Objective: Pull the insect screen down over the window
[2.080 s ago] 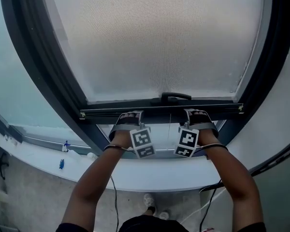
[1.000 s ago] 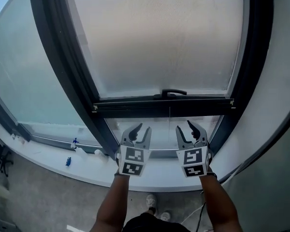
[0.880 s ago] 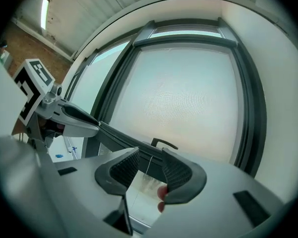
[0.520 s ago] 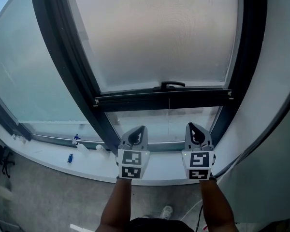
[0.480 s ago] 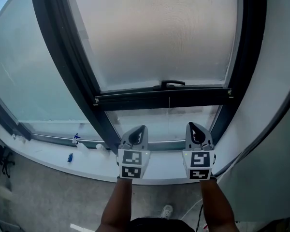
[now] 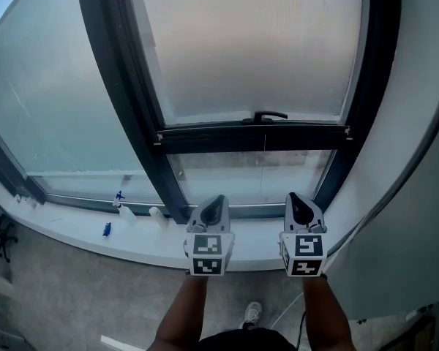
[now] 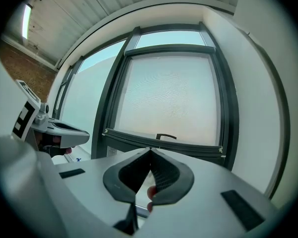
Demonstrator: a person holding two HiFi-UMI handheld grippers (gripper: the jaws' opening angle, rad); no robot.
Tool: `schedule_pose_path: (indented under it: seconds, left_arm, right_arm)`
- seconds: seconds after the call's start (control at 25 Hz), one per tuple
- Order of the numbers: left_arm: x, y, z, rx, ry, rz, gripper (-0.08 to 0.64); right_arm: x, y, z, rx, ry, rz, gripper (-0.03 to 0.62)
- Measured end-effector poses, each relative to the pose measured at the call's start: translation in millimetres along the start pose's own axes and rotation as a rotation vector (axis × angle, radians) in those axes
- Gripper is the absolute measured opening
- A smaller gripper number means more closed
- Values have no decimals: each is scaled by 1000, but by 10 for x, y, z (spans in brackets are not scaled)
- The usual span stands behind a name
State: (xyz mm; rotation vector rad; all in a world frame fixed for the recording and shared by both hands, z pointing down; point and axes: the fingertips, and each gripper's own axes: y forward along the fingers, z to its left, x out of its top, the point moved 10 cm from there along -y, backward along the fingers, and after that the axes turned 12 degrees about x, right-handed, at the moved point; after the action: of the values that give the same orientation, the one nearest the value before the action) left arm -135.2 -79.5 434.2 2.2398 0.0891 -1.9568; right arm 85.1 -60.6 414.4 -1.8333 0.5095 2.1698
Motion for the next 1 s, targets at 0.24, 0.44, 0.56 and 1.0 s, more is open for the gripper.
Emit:
schedule_pose_path:
  seconds: [0.24, 0.44, 0.56, 1.0]
  left_arm:
    - [-64, -530, 102, -2, -21, -2, 3]
    - [-125, -949, 154, -16, -36, -5, 3]
    - [-164, -1174, 159, -24, -39, -9, 3]
    - [-302, -1592, 75, -32, -25, 7, 3]
  right_arm:
    - [-10, -360, 385, -11, 4, -1, 6]
    - [-42, -648, 701, -14, 28, -3, 6]
    - [-51, -824, 871, -15, 34, -5, 6]
    - [-156, -1203, 1129, -10, 36, 10, 6]
